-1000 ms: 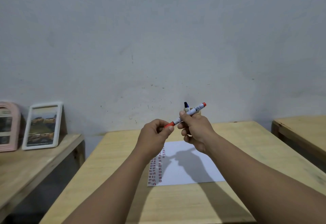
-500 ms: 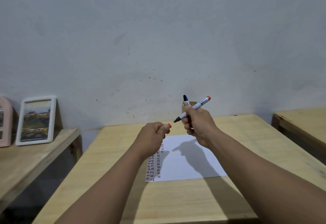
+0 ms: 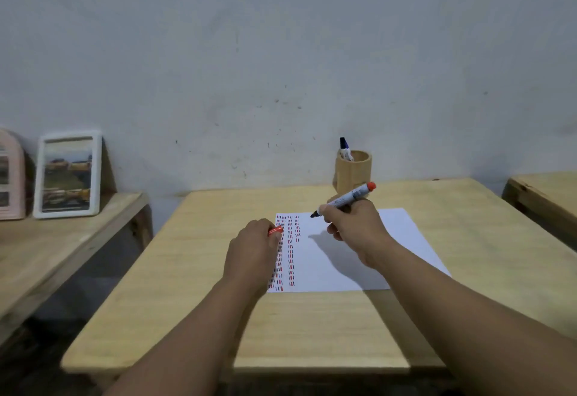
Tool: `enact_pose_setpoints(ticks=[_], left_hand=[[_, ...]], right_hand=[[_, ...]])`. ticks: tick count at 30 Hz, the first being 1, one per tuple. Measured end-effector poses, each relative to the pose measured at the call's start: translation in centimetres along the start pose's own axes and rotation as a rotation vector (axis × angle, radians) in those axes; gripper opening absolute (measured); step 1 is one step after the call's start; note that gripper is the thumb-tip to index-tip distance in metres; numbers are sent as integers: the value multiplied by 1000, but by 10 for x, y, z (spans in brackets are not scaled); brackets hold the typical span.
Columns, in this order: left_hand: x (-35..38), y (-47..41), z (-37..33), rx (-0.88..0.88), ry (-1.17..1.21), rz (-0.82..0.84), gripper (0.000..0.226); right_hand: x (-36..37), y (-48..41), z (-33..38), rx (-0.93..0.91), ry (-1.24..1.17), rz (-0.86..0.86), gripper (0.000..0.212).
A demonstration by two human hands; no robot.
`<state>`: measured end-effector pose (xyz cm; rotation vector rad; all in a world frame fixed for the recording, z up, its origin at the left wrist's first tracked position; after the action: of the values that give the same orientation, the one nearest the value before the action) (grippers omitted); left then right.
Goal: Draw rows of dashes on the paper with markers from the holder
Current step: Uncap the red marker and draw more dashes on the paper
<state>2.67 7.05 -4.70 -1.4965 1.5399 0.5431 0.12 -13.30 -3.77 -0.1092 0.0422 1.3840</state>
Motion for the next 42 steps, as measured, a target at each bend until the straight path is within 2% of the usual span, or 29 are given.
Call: enact_pose_setpoints(ticks=[6,8,13,19,22,26,33,36,39,40,42], left_hand=[[16,0,17,6,16,37,19],[17,-2,24,-42,18,17,17],[2,-6,46,-215,-100,-155,18],[5,-11,67,-336,10,-177,18],[-4,-21,70,-335,78,-190,10],[-7,-38,63,-308,127,-111,15],[15,-42,64,-338,41,40,7],[19,-40,66,-341,53,40,18],[18,-34,67,-332,91,23,42],[15,-29,67,-326,107,-12,44],[6,-17,60,-270,130,-107,35]], right_hand=[[24,-11,-19,-41,89,55,6],[29,-16,-25,-41,92,54,4],[32,-27,-30,-49,125,9,5],[32,-25,-37,-28,112,12,6],[33,-25,-42,-13,87,16,7],[32,-28,-44,-7,68,22,7],[31,-29,-45,3,71,47,9],[32,-30,-47,7,70,51,11],[31,-30,-47,8,61,49,11],[30,-29,-47,8,60,48,11],[30,-28,-45,4,61,43,10]])
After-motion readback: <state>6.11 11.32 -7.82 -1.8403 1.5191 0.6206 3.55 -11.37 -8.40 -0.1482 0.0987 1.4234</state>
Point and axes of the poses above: each hand's wrist, its own y-axis away from the middle knuckle, its own x-axis out of the palm, z = x × y, the point moved 9 cm from there along -y, towards the middle knuckle, and after that the axes turned 5 degrees about z, right-handed, at the moved point
